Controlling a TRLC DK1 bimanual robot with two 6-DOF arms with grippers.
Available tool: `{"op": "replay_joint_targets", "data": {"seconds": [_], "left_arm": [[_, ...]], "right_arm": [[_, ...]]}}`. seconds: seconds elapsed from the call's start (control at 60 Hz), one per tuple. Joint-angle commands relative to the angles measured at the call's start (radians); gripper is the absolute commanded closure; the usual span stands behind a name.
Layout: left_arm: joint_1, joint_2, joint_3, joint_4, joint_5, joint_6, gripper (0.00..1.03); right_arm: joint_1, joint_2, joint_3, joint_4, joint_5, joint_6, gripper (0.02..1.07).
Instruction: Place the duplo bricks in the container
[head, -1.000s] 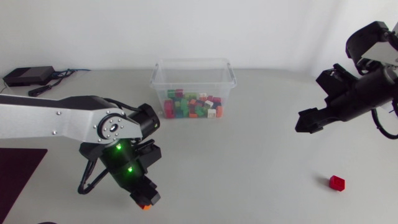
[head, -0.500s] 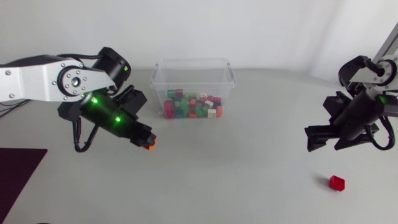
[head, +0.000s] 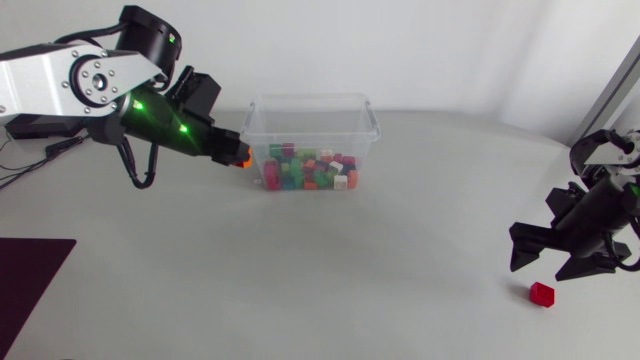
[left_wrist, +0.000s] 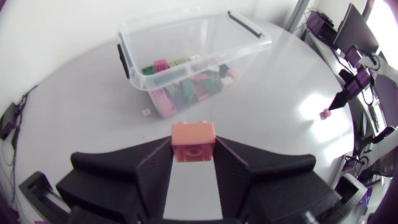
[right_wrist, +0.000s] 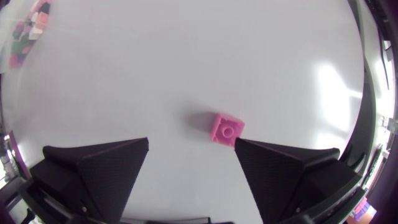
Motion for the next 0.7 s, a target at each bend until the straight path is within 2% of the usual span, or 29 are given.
{"op": "replay_joint_targets", "data": {"seconds": [0.0,0.133,0.333,0.683], "left_arm": [[0.016,0.018,0.049,0.043,-0.003,-0.032,1.0],[0.019,0.034,0.075,0.123,-0.019,-0.051,1.0],[0.008,0.089,0.142,0.17,-0.027,-0.065,1.0],[-0.001,0.167,0.196,0.361,-0.047,-0.075,1.0]], "right_arm": [[-0.017,-0.007,-0.039,-0.008,-0.014,0.045,0.07],[-0.057,-0.006,-0.051,-0.006,-0.017,0.053,0.1],[-0.115,0.019,-0.067,0.018,-0.015,0.051,0.12],[-0.129,0.094,-0.085,0.093,-0.006,0.066,0.16]]}}
